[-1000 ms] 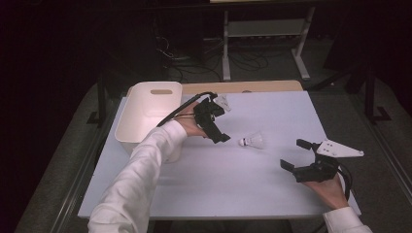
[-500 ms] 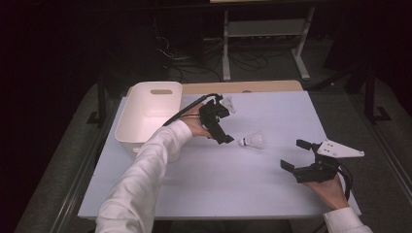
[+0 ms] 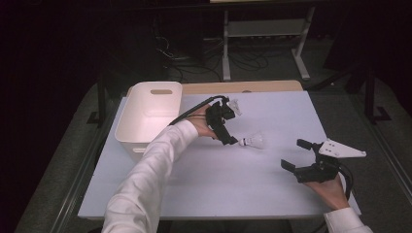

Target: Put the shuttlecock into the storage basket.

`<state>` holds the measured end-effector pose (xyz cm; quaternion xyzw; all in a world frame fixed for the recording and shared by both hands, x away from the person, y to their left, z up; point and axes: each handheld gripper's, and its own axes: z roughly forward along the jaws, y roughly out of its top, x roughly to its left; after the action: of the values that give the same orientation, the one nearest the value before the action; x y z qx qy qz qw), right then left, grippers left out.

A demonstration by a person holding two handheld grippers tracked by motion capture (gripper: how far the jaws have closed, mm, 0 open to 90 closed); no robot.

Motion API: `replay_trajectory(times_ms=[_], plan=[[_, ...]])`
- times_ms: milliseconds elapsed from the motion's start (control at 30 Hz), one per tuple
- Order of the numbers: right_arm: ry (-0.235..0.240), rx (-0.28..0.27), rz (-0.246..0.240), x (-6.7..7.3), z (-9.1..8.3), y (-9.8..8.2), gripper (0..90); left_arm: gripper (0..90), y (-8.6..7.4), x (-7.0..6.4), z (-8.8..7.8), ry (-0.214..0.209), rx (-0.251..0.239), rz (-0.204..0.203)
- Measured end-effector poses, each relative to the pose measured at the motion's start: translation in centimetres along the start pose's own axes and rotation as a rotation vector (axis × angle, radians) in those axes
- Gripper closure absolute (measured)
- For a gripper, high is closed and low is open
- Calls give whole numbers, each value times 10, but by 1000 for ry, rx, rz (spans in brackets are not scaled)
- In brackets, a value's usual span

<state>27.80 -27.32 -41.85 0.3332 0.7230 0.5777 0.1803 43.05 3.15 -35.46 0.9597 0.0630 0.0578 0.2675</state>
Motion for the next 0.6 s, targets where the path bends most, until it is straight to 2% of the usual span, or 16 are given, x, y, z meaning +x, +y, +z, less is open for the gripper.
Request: replay_trajectory(times_ms=[200, 600], plan=[[0, 2, -1, 0, -1, 0, 0, 0, 7, 0, 8, -6, 14, 20], [0, 0, 0, -1, -2, 0, 0, 0, 7, 3, 22, -14, 43, 24]])
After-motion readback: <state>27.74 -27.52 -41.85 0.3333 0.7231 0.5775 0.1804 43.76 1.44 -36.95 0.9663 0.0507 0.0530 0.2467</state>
